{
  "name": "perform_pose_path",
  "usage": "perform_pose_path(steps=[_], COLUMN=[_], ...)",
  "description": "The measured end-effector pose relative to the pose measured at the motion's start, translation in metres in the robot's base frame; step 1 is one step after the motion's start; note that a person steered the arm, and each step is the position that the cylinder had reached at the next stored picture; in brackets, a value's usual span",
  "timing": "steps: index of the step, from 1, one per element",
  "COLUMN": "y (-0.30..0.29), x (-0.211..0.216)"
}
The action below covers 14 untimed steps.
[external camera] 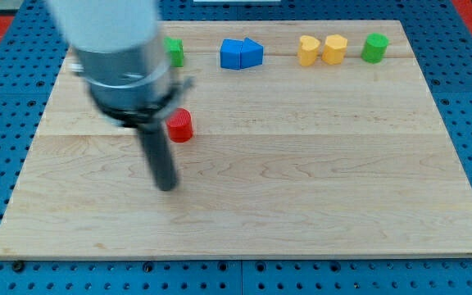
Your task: Place the red blocks left to the green star to form a horizontal line
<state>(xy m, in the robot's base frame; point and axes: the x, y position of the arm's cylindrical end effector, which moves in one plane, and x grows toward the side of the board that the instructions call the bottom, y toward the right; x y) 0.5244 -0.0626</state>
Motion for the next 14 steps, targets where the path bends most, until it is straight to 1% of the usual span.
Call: perform_pose_path(steps=[1, 3, 4, 5, 6, 7, 8, 9, 10, 11, 12, 13, 14], y=[0.028, 0.004, -0.075, -0.093, -0.116, -0.149, -0.175, -0.192, -0.192, -0.192, -0.192, -0.191, -0.190], x=[-0.037, -0.100, -0.086, -0.060, -0.060, -0.071, -0.050, -0.077, -0.100, -0.135, -0.136, -0.127, -0.152])
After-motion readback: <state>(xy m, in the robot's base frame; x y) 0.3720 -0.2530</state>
